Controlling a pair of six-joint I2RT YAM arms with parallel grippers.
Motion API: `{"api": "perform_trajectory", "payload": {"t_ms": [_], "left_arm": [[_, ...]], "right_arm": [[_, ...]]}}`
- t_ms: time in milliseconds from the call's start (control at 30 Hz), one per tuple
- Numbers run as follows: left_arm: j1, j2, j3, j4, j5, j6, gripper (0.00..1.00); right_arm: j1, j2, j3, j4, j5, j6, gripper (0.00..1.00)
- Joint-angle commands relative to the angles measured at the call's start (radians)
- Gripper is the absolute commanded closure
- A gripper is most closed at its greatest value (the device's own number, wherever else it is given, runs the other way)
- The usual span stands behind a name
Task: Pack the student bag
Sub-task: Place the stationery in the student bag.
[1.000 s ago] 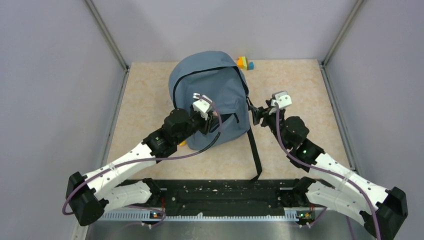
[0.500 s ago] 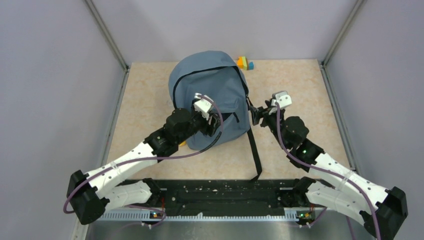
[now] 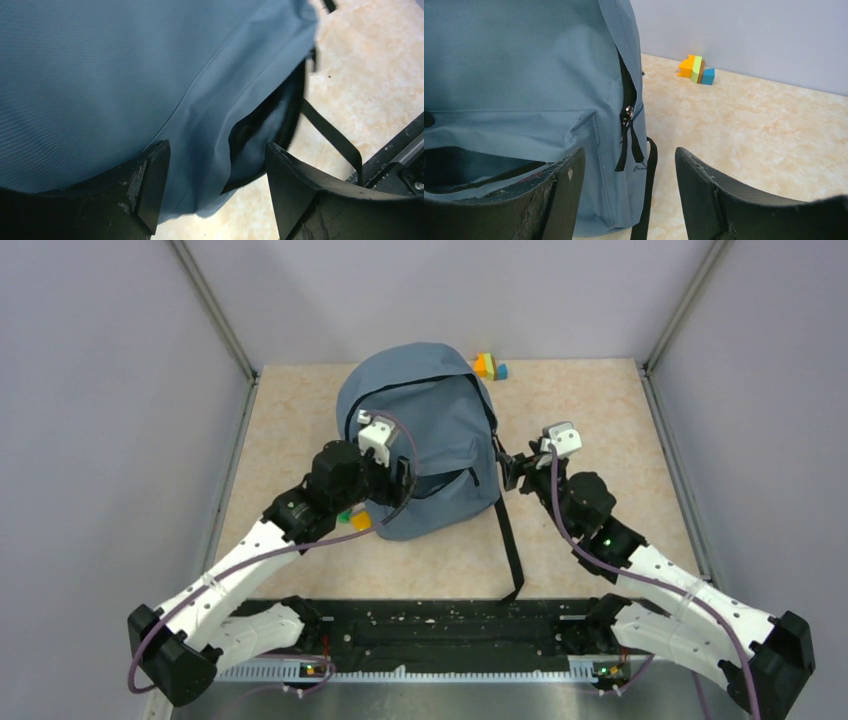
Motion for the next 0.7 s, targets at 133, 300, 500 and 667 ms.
{"api": "perform_trajectory", "payload": {"t_ms": [133, 300, 500, 667], "left_arm": [[0.227, -0.174, -0.099, -0.178, 0.188, -0.145, 0.27], [0.275, -0.26, -0.131, -0.223, 0.106, -0.169, 0.28], [0.324, -0.346, -0.144, -0.209, -0.004, -0.197, 0.28], [0.482, -0.311, -0.119, -0.212, -0.137, -0.27, 0.28]], "right_arm": [[-0.011, -0.006, -0.008, 0.042, 0.009, 0.002, 0.34], [-0.011, -0.001, -0.013, 0.052, 0.013, 0.0, 0.34], [-0.011, -0.001, -0.015, 0.047, 0.015, -0.004, 0.33], [-0.011, -0.003, -0.016, 0.044, 0.006, 0.001, 0.33]]}}
